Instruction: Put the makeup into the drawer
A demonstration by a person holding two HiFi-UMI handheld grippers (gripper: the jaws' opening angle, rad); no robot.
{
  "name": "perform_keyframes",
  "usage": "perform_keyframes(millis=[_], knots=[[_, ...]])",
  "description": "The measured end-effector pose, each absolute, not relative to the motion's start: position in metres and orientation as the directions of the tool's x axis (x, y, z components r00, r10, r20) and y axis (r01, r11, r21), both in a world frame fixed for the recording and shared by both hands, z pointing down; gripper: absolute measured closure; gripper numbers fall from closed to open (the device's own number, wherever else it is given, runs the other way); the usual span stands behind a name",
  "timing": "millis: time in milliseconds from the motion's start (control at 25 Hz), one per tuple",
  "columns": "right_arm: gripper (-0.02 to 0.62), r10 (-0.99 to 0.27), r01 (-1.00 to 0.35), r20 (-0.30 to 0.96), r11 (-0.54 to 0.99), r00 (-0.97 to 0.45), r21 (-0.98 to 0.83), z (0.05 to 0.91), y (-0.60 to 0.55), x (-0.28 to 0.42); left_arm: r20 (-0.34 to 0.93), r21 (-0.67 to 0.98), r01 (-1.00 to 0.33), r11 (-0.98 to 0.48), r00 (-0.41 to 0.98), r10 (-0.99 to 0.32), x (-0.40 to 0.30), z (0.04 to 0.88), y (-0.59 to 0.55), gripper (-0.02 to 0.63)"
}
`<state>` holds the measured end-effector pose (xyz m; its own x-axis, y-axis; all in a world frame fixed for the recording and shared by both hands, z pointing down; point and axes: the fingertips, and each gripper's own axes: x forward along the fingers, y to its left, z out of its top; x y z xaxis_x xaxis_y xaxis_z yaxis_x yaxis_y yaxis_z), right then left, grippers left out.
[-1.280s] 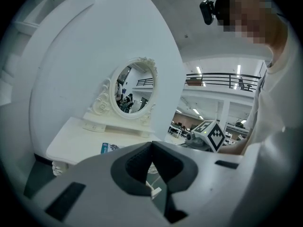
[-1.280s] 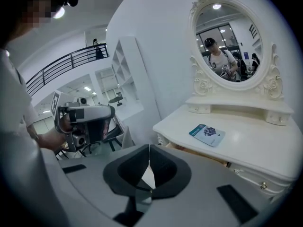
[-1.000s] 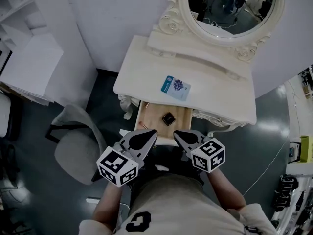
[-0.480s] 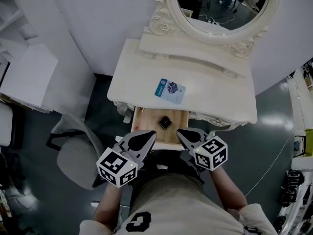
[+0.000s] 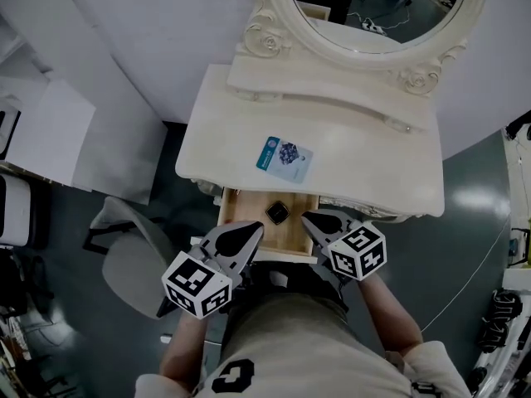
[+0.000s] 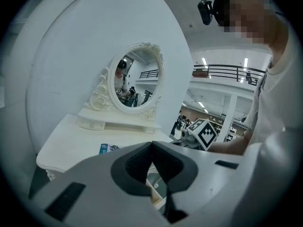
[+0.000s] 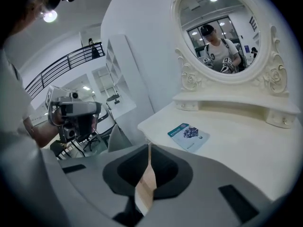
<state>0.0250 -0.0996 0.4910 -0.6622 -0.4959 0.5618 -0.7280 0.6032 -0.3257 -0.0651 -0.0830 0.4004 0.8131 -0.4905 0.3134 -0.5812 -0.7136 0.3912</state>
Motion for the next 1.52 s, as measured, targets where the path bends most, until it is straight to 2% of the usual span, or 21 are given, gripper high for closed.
perform_keyframes(millis=[200, 280, 360, 640, 1040, 1280, 1520], knots=[[0.554, -0.477, -0.716, 0.596, 0.649, -0.646, -0.258, 0.504, -0.126, 0.027, 0.328, 0.400, -0.605, -0.689, 0.796, -0.509, -0.064, 0.406, -0.093, 0.552], [0.348, -0.456, -0.702, 0.633, 0.682, -0.626, -0.203, 0.513, -0.134, 0.025, 0.332, 0.405, -0.612, -0.680, 0.791, -0.514, -0.065, 0.408, -0.095, 0.552], [0.321, -0.437, -0.679, 0.671, 0.721, -0.599, -0.136, 0.522, -0.144, 0.022, 0.335, 0.409, -0.620, -0.669, 0.784, -0.522, -0.067, 0.410, -0.097, 0.552], [0.293, -0.374, -0.547, 0.789, 0.835, -0.487, 0.058, 0.570, -0.184, 0.017, 0.341, 0.423, -0.634, -0.647, 0.774, -0.534, -0.072, 0.416, -0.104, 0.552], [0.282, -0.228, -0.414, 0.892, 0.909, -0.389, 0.052, 0.643, -0.208, 0.019, 0.365, 0.426, -0.667, -0.611, 0.745, -0.559, -0.083, 0.423, -0.108, 0.552], [0.282, -0.226, -0.370, 0.905, 0.925, -0.361, 0.084, 0.652, -0.212, 0.018, 0.375, 0.431, -0.676, -0.597, 0.736, -0.563, -0.085, 0.428, -0.108, 0.552], [0.282, -0.278, -0.350, 0.889, 0.926, -0.364, 0.146, 0.654, -0.196, 0.017, 0.366, 0.430, -0.665, -0.610, 0.746, -0.556, -0.078, 0.424, -0.104, 0.552]])
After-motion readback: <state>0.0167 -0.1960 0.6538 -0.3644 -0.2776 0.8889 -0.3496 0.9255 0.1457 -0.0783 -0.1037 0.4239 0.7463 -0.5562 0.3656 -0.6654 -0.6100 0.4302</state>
